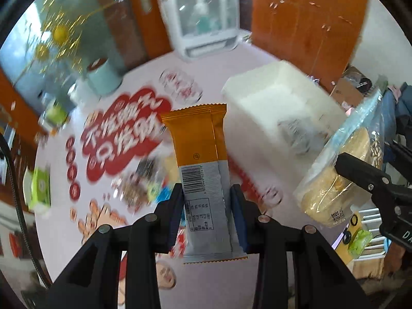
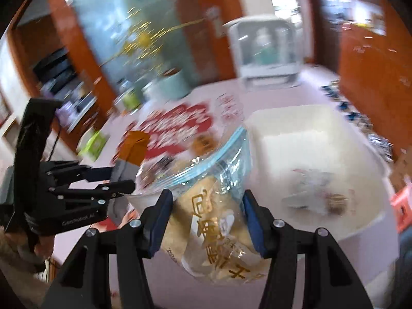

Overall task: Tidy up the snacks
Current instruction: 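Carry the bar and bread bag into the white bin and open both tools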

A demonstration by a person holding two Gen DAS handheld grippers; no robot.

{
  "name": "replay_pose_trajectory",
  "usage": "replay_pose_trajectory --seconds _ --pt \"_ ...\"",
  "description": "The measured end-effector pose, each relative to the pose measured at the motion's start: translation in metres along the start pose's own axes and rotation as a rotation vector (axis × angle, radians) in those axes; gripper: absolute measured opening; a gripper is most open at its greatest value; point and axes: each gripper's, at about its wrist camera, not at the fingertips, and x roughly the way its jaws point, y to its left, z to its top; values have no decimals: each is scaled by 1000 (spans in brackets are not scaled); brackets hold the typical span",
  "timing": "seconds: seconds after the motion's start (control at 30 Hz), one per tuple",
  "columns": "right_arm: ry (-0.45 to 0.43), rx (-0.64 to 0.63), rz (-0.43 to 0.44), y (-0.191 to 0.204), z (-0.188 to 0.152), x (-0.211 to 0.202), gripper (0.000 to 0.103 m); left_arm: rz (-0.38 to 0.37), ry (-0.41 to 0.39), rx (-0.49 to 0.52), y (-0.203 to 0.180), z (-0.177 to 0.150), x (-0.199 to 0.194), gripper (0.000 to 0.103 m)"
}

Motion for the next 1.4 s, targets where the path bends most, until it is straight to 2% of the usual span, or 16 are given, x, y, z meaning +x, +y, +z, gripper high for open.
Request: replay_pose_trajectory --seconds 0.27,0.53,0.73,1.03,1.4 --pt "-183 196 -282 -66 22 -39 56 -42 -57 62 -81 62 17 35" --pt "-227 286 -415 -119 25 -37 56 -29 -63 105 -144 88 48 35" --pt "-211 320 -430 -146 20 -29 56 -9 -40 116 -169 92 63 35" --pt "-180 321 -444 -162 18 -11 56 14 8 110 -177 94 83 36" --pt "-186 309 -454 -167 20 -2 56 49 39 108 -178 98 95 37"
